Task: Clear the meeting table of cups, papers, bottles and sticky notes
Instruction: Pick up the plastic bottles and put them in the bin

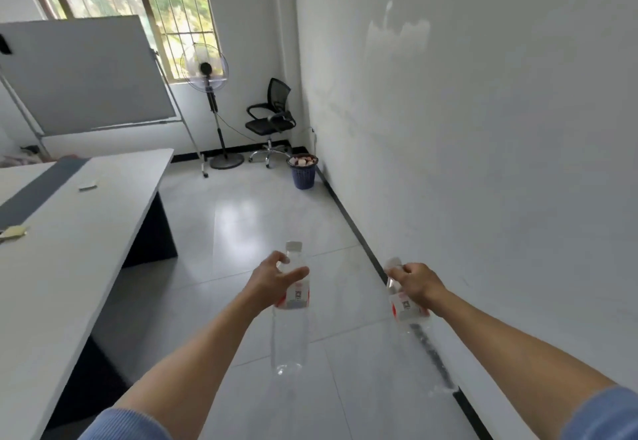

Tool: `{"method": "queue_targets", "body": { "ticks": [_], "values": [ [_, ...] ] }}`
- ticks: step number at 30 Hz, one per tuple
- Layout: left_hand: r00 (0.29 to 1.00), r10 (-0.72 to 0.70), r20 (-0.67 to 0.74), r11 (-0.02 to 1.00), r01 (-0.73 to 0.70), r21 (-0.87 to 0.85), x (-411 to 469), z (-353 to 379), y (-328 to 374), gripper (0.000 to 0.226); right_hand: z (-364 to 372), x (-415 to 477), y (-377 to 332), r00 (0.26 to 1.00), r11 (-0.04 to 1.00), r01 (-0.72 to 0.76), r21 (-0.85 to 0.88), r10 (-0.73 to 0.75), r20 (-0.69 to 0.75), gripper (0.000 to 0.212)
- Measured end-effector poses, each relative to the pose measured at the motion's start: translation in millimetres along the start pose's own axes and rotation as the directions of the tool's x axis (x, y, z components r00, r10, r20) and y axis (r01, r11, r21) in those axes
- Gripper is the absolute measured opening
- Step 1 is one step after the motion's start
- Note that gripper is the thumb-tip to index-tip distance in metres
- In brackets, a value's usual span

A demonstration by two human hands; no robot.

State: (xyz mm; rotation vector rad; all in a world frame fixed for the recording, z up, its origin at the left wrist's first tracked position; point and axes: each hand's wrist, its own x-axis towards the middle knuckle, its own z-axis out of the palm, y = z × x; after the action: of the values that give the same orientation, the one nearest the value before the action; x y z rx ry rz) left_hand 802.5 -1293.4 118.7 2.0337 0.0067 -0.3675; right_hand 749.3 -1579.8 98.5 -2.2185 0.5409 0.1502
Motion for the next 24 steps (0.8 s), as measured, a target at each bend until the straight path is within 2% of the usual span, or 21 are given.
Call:
{"method": "queue_targets", "body": {
  "ticks": [7, 11, 16, 24],
  "values": [
    [0.981, -0.054, -0.186, 0.998, 0.052, -0.019, 141, -41, 17, 0.044, 18, 179, -91, 0.99, 0.98, 0.133, -0.148, -0.125, 0.068, 0.049],
    [0.97, -0.103, -0.219, 0.994, 0.095, -0.047, 228, -63, 14, 0.042, 44, 273, -124, 0.985, 0.966, 0.168, -0.197, -0.156, 0.074, 0.049],
    [0.97, -0.098, -0.223, 0.995, 0.095, -0.026, 374, -100, 25, 0.039, 63, 415, -183, 0.986, 0.966, 0.168, -0.196, -0.166, 0.027, 0.046],
    [0.989, -0.004, -0.15, 0.996, 0.018, 0.092, 613, -169, 123, 0.037, 51, 621, -298, 0.981, 0.974, 0.127, -0.185, -0.151, -0.122, 0.044]
  ]
}}
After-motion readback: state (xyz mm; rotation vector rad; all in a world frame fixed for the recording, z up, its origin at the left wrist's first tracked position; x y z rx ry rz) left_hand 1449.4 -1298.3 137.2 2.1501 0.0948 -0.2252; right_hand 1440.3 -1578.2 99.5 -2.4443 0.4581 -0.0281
